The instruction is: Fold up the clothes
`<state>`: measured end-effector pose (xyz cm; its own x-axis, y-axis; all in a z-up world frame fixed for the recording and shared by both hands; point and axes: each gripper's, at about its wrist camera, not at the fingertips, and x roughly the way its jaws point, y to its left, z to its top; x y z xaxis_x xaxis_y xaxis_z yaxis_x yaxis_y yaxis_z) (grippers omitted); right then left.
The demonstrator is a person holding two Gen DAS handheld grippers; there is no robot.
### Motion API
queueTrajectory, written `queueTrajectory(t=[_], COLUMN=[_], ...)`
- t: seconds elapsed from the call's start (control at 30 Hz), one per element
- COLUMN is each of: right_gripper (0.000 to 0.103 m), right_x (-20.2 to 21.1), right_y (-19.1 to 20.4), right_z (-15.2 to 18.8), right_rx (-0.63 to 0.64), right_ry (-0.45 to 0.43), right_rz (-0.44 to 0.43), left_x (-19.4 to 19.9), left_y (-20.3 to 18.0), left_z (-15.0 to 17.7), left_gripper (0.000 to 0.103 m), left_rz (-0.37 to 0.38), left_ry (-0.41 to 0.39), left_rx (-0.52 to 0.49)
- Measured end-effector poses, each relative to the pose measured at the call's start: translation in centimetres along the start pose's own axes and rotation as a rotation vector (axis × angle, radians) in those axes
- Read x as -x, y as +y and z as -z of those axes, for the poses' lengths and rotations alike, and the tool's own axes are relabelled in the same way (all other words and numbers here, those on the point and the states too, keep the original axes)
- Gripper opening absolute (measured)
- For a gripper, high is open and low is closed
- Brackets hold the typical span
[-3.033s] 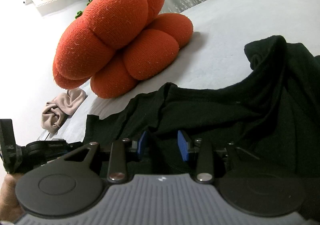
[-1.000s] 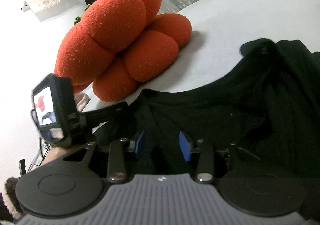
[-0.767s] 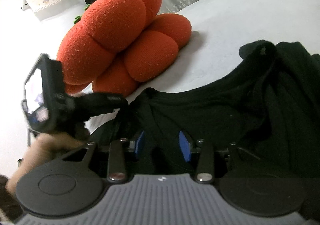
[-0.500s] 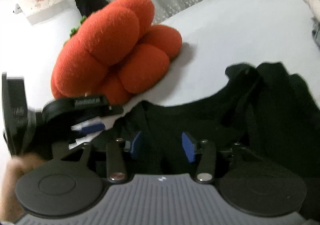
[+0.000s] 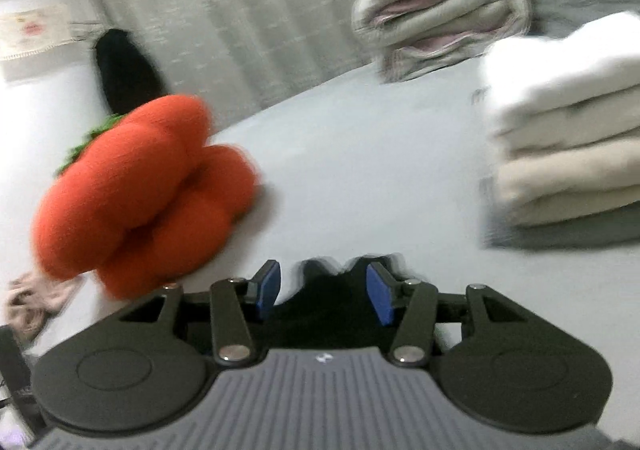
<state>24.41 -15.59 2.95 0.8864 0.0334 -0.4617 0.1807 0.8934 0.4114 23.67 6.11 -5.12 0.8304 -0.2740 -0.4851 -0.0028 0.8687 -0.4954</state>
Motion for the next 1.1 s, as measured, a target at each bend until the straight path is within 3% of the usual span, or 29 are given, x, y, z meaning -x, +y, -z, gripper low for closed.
queueTrajectory(t=[0.23,0.47,0.5,0.57,0.63,0.67,0.83,1.1], right_gripper=[0.047,0.047,0.041,0.028,0.007,0.004,0.004,0.016], right_x=[-1.0,-2.7,-2.8,-3.0,-2.8,-2.5,-0.4,0.8], right_y=[-4.5,-3.5,-3.0,-2.5,-2.7,-2.5,-0.3,5.0], right_z=[-0.1,0.7,0.8,1.0,1.0,0.9,-0.1,1.3], right_rx=[-0.113,-0.035,-0.015,-0.007,-0.026,-0.024,0.028,0.339], right_ry=[0.044,0.123,0.128,0.141,0.137,0.121,0.067,0.197], right_rz=[0.070,0.084,0.075,0.037,-0.002,-0.008,-0.122,-0.343], left_x=[0.0,0.1,0.1,0.1,0.2,0.2,0.2,0.3], left_y=[0.3,-0.5,-0.6,-0.7,-0.6,-0.5,0.1,0.5], left_z=[0.3,1.0,1.0,1.1,1.0,1.0,0.8,0.8], left_gripper=[0.054,0.054,0.054,0.054,0.051,0.050,0.047,0.045], left_rz=[0.026,-0.006,-0.010,-0.016,-0.018,-0.018,-0.017,-0.010], left_ry=[0.008,-0.001,-0.002,-0.002,-0.002,-0.002,-0.001,0.000], left_rx=[0.033,-0.035,-0.043,-0.050,-0.044,-0.036,-0.005,0.018])
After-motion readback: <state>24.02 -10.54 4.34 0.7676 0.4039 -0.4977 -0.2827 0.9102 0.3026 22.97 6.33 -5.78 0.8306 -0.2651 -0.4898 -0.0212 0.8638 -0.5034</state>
